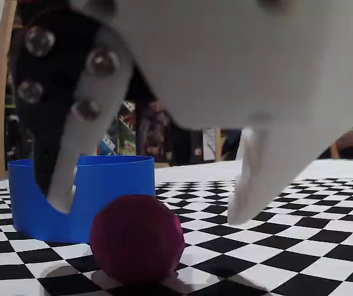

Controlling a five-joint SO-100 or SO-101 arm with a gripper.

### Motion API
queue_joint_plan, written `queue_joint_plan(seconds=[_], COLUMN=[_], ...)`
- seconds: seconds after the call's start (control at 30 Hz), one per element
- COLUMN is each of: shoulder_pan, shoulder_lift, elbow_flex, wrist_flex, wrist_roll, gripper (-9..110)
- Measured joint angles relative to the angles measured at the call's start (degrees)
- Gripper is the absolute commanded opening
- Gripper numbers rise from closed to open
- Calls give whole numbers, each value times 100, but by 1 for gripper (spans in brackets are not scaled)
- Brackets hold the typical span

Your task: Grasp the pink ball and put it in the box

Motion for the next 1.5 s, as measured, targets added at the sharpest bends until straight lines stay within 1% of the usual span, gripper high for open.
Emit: queue_joint_plan(seconds=[0.5, 1.03, 1.5], shoulder_pan=[0, 0, -35], shoulder_lift=[-149, -624, -782], elbow_flex=[-79, -633, -659], wrist_flex=[0, 9, 18], wrist_roll=[0, 0, 0], gripper=[31, 31, 31])
